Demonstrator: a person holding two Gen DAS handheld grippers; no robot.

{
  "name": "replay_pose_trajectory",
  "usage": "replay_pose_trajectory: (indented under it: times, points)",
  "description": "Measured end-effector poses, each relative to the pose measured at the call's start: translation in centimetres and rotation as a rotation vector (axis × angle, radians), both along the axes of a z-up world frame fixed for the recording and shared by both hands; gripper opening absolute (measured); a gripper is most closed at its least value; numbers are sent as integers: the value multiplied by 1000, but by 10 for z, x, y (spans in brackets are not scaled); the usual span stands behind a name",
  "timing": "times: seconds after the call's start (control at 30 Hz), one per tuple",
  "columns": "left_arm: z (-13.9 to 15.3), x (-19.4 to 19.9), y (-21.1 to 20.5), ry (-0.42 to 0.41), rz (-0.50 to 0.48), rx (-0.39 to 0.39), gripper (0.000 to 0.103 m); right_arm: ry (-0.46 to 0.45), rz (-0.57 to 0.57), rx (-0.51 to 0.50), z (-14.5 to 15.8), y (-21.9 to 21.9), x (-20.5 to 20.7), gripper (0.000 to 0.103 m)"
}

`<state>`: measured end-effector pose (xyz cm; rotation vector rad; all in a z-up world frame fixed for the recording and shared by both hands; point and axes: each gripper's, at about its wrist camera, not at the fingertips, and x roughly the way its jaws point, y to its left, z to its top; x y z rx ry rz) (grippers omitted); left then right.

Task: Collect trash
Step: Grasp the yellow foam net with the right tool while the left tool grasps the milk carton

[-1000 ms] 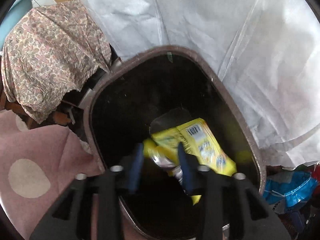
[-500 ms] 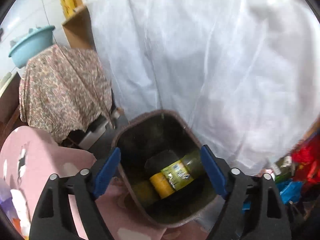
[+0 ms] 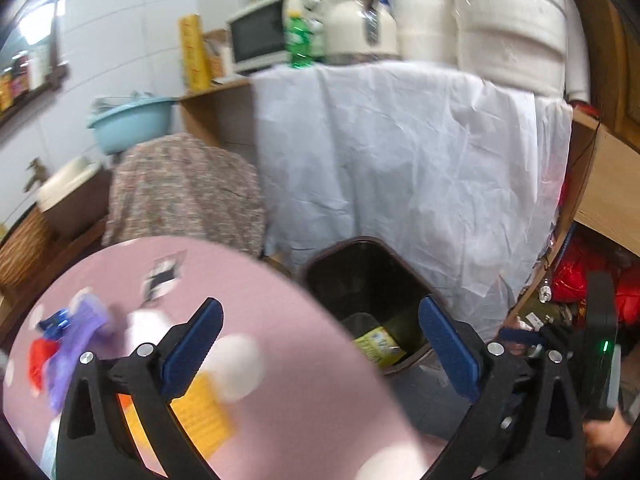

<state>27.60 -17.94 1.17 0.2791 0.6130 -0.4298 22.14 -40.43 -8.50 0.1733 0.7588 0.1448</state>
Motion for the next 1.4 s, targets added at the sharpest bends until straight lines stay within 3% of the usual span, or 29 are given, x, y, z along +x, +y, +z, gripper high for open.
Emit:
replay_pose_trajectory:
  times: [0.3,0.47,0.57,0.8,1.07,1.17,1.3,1.4]
  points:
    - [-4,-54,124,18,170,3,98,-47,163,-16,33,64,-7,87]
    - [-15,-79,194,24,306,72,98,-25,291,6,47,105,1,87]
    - [-22,-89,226,49,373,64,98,-26,363,-25,52,140,8,87]
    - [-33,-105,275,77,463,8,98,28,514,-19,56,214,40,87]
    - [-41,-115,297,83,482,-29,98,25,570,-226,56,293,55,86]
    - [-44,-113,301,100,476,-39,98,54,563,-280,46,301,67,74]
    - [-46,-108,302,101,463,-25,98,50,541,-341,35,305,75,67]
    - [-46,-102,302,103,455,-5,98,20,525,-361,37,302,72,43]
